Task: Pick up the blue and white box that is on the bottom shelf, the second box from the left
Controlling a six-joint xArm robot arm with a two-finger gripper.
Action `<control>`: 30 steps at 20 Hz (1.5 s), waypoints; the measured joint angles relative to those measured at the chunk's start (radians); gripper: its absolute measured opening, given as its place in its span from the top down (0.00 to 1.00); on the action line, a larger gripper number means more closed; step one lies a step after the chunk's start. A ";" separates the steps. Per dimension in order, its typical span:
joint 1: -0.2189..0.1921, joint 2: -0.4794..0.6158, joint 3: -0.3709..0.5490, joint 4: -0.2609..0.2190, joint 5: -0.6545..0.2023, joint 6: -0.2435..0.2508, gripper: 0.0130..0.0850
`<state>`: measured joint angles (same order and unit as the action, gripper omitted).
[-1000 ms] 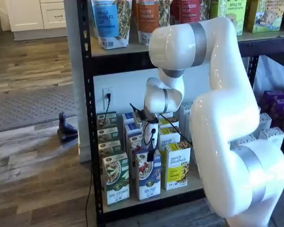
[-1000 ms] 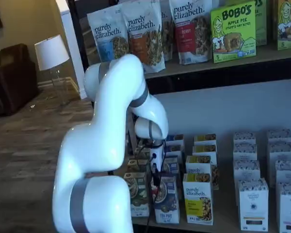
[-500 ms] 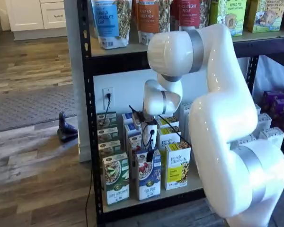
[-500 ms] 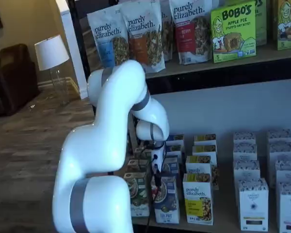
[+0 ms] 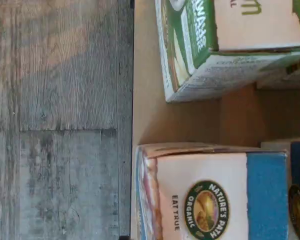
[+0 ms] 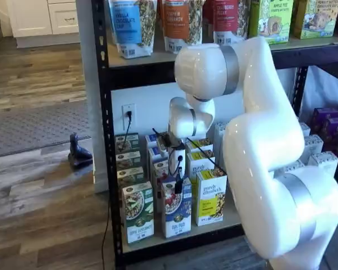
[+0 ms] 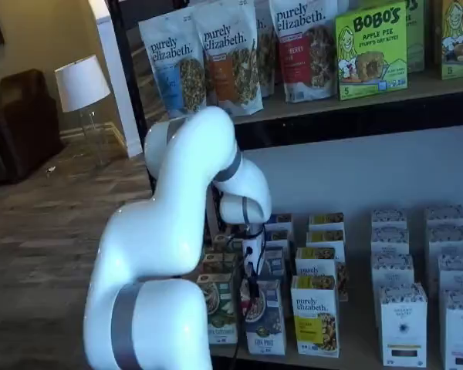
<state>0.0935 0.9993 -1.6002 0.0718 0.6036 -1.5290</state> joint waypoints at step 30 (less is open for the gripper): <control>0.007 0.088 -0.060 -0.091 0.001 0.082 0.00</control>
<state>0.1009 1.0875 -1.6606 -0.0187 0.6044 -1.4468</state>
